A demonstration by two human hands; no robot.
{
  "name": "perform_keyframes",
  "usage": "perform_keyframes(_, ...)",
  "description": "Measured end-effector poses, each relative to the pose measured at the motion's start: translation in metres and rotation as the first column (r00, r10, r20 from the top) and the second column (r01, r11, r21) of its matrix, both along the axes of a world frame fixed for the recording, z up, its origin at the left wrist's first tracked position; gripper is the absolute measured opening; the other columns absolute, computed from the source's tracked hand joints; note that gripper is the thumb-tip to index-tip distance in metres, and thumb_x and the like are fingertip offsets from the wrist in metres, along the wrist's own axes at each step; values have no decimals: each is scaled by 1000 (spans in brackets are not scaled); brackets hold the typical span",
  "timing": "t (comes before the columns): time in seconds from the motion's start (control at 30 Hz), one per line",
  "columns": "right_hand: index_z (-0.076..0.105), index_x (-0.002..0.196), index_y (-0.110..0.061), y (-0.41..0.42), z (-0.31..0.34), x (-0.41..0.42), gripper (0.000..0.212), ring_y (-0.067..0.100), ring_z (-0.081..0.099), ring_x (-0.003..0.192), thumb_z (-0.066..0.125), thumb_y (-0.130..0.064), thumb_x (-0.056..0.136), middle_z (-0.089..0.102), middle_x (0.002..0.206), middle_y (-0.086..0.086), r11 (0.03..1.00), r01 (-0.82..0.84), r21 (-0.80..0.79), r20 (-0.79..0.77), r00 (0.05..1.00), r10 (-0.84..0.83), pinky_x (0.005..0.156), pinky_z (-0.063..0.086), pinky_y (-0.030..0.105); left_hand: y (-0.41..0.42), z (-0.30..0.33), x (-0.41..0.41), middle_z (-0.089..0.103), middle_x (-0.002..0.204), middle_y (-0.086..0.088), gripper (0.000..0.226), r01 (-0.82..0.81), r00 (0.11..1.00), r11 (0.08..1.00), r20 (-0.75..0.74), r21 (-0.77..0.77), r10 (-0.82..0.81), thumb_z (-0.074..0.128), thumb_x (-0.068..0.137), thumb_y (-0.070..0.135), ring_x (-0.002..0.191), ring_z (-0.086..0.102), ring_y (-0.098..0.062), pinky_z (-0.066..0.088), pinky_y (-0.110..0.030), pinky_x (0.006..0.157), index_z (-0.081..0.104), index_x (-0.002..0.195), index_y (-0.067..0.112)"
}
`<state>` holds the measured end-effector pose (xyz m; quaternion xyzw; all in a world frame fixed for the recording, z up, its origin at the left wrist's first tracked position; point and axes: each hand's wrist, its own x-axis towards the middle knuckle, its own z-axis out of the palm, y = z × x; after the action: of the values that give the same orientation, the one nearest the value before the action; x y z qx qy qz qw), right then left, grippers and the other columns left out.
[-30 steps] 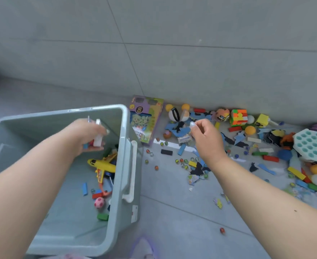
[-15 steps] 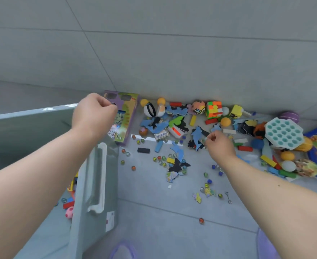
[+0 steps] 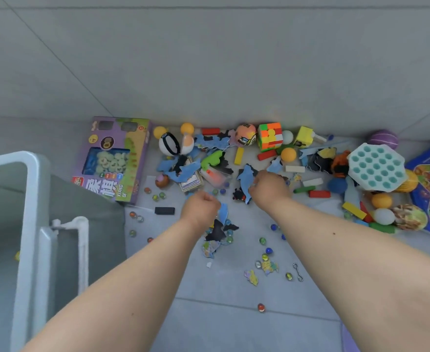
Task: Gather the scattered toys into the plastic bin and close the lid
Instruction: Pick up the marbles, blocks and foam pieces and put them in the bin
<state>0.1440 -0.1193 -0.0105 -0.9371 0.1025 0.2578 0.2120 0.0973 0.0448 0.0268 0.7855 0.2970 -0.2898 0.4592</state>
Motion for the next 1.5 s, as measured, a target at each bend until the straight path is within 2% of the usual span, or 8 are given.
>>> perform_keyframes(0.27, 56, 116, -9, 10, -22, 13, 39, 31, 53, 112, 53, -36, 88, 56, 119, 13, 991, 89, -101, -87, 991, -98, 84, 45, 32, -2, -27, -2, 60, 84, -10, 16, -246, 967, 966, -95, -84, 238, 45, 93, 11, 77, 56, -24, 55, -40, 84, 56, 82, 15)
perform_keyframes(0.77, 58, 112, -6, 12, -21, -3, 27, 30, 52, 110, 54, -14, 87, 57, 117, 13, 982, -52, -183, -93, 995, 35, 84, 46, 34, -20, -29, 7, 59, 90, -14, 9, -443, 890, 885, -186, -143, 416, 47, 97, 11, 71, 58, -18, 53, -28, 65, 56, 94, 9)
perform_keyframes(1.0, 63, 99, -14, 34, -7, -27, 13, 17, 56, 77, 56, -14, 88, 57, 79, -4, 926, 49, 374, 75, 994, -83, 65, 40, 26, -12, -34, 5, 56, 66, -7, 5, -531, 838, 725, -143, -438, 527, 53, 93, 4, 55, 57, -12, 53, -26, 64, 50, 91, 8)
perform_keyframes(1.1, 66, 93, -11, 49, -11, -39, 12, 7, 49, 65, 56, -17, 91, 55, 72, -8, 852, -30, 523, 22, 1000, 22, 62, 39, 24, -5, -30, 2, 64, 85, -11, 8, -609, 748, 613, -109, -504, 654, 46, 98, 5, 72, 63, -21, 54, -34, 74, 54, 101, 6)
perform_keyframes(1.23, 59, 121, -13, 49, -22, -36, 38, 22, 48, 110, 49, -1, 87, 58, 120, 5, 928, -285, 241, 177, 953, 247, 90, 40, 31, 17, -38, -5, 57, 83, -13, 16, -690, 669, 568, -96, -448, 737, 38, 98, -4, 67, 57, -21, 53, -27, 62, 51, 97, 5)
perform_keyframes(1.3, 43, 138, -18, 50, -26, -33, 55, 25, 35, 129, 50, -2, 86, 38, 146, 3, 811, -583, 40, 158, 805, 571, 99, 32, 33, 27, -46, -10, 53, 79, -11, 22, -684, 693, 629, -62, -368, 718, 36, 96, -7, 60, 48, -19, 45, -24, 51, 51, 105, 5)
perform_keyframes(1.37, 35, 143, -20, 57, -27, -29, 58, 25, 27, 134, 50, -8, 89, 24, 153, 2, 662, -745, -85, 112, 653, 749, 101, 30, 35, 34, -54, -15, 54, 77, -8, 27, -674, 719, 684, -37, -278, 694, 39, 93, -6, 59, 47, -16, 41, -24, 53, 50, 113, 10)
perform_keyframes(1.5, 41, 133, -9, 67, -29, -25, 50, 28, 33, 127, 55, -6, 85, 32, 143, 10, 626, -767, -140, 85, 620, 780, 93, 36, 36, 46, -60, -21, 52, 76, -6, 24, -551, 833, 833, 27, -48, 552, 58, 82, -1, 61, 46, -18, 41, -26, 57, 52, 102, 11)
